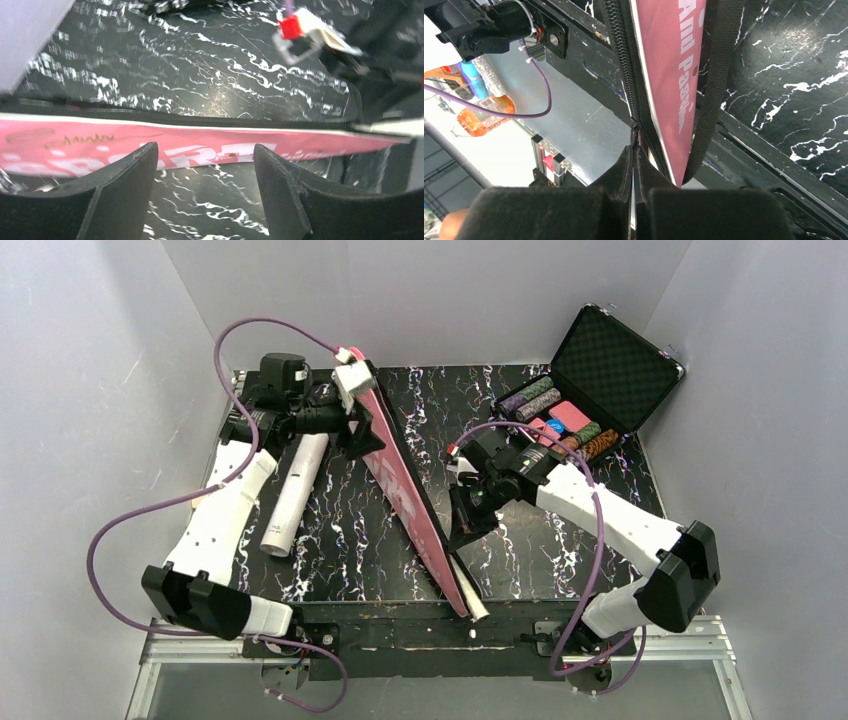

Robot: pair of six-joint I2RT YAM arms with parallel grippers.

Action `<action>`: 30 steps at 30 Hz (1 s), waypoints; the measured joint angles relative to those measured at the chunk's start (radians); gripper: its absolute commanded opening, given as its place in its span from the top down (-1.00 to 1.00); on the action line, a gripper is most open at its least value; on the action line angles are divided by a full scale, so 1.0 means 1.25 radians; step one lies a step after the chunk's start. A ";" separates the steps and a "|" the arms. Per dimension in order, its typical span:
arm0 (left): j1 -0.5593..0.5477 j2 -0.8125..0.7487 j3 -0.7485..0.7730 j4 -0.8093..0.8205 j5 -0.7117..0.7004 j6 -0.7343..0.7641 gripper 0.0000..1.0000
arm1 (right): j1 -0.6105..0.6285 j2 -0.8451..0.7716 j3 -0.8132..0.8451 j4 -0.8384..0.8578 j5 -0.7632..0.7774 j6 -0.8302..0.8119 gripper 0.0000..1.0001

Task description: Pack up the badminton gear

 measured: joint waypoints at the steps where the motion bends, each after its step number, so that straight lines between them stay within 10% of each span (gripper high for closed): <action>1: -0.018 -0.009 0.021 -0.040 0.023 0.013 -0.40 | 0.001 -0.007 0.000 -0.004 0.008 -0.002 0.97; 10: -0.348 -0.064 -0.067 -0.194 -0.065 0.450 -0.64 | 0.079 -0.013 0.041 -0.049 0.100 -0.003 0.97; 30: -0.371 -0.067 -0.266 -0.025 -0.167 0.692 -0.87 | 0.128 -0.015 0.132 -0.096 0.193 0.009 0.97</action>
